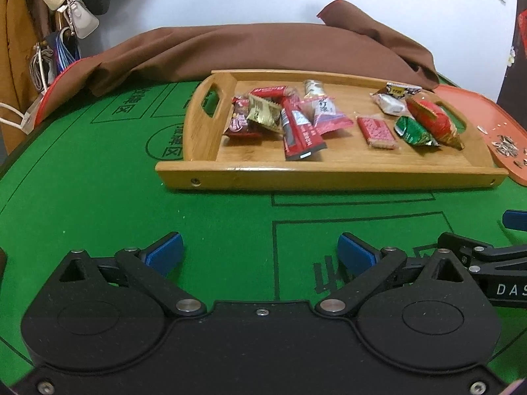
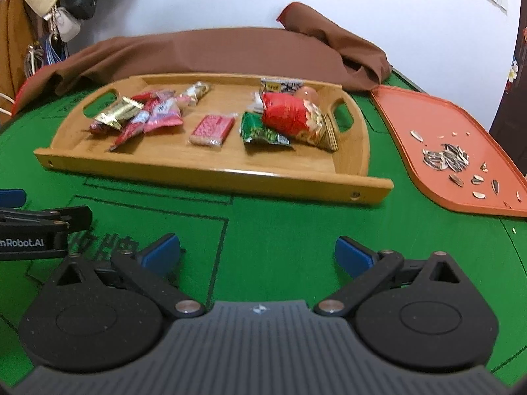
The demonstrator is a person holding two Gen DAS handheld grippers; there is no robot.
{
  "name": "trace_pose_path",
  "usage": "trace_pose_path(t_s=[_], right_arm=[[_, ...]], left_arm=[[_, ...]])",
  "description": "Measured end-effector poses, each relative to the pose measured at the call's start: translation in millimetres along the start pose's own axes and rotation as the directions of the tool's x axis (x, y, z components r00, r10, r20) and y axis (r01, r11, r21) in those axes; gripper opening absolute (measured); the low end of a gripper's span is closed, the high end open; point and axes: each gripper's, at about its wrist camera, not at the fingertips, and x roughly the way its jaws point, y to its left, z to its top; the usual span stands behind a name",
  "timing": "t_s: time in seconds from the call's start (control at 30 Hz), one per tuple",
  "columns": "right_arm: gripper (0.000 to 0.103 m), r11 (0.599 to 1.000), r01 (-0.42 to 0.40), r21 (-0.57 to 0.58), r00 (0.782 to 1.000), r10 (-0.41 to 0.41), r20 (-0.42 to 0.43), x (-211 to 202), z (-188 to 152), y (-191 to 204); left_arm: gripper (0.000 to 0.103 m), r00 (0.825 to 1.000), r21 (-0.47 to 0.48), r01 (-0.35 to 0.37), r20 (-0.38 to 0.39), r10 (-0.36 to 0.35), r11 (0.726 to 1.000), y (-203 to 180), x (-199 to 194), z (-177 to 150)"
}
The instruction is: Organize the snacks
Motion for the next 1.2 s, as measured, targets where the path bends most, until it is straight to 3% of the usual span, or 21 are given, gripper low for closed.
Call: trace_pose_path(t_s=[1.2], right_arm=[[0.103, 0.999, 0.006, 0.044, 1.000, -0.006, -0.006, 7.8, 1.3, -1.6]], left_arm=[[0.103, 0.999, -0.018, -0.026, 0.024, 0.026, 1.000, 0.7, 6.9, -0.7]])
